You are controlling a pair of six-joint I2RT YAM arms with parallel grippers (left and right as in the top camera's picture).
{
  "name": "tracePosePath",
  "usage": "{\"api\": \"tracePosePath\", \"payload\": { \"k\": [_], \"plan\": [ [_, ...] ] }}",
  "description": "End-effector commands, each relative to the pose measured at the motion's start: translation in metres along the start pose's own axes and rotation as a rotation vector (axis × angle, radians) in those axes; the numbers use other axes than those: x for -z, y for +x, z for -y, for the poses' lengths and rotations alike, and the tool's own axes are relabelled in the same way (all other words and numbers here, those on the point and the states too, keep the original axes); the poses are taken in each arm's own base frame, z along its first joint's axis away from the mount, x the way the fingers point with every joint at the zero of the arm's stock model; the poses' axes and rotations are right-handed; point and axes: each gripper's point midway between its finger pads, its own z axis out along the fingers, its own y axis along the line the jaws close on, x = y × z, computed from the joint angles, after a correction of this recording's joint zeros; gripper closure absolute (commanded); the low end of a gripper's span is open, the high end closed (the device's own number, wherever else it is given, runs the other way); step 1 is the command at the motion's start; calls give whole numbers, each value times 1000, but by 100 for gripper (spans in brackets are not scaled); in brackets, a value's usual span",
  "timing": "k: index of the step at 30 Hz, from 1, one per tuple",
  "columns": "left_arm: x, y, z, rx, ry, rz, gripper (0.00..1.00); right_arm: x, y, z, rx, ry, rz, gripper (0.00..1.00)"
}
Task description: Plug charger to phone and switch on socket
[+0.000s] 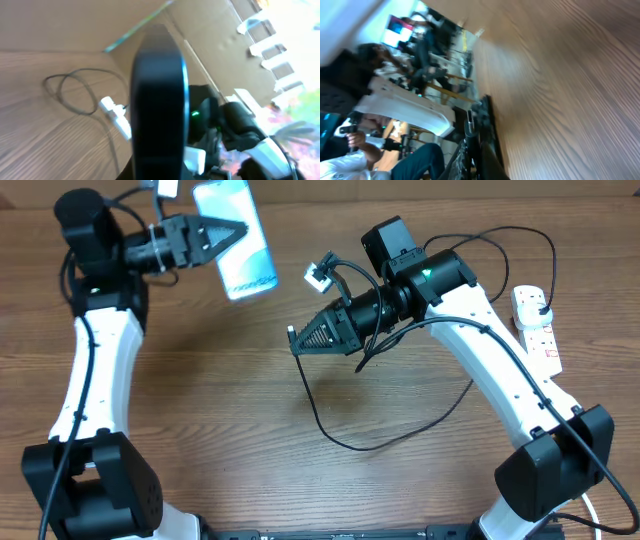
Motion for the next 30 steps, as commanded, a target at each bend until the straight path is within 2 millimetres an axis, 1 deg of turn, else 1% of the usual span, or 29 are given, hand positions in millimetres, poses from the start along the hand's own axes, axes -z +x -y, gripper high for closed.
{"api": "tracePosePath", "payload": {
  "k": [1, 3, 6, 10, 14, 16, 19, 24, 30],
  "plan": [
    [-10, -4, 43, 93, 52, -24, 96, 5, -10, -18, 49, -115, 45, 96],
    [-14, -5, 47, 97, 58, -23, 96, 7, -14, -18, 64, -122, 58, 96],
    [-15, -4, 46, 109, 57, -23, 96, 7, -19, -20, 87, -136, 71, 96],
    [-15, 3, 47, 166, 68, -66, 96, 10, -23, -20, 115, -134, 86, 96],
    [-16, 6, 48, 164, 73, -79, 96, 10, -28, -19, 101, -135, 93, 96],
    [-20, 9, 50, 163, 81, -92, 96, 11, -30, -21, 99, -144, 97, 96],
    [-28, 12, 53, 160, 90, -103, 96, 11, -30, -24, 102, -165, 99, 96],
    [-39, 16, 57, 156, 102, -114, 96, 11, -30, -24, 82, -165, 98, 96],
    [-42, 18, 58, 146, 107, -120, 96, 12, -32, -24, 73, -164, 101, 96]
  ]
}}
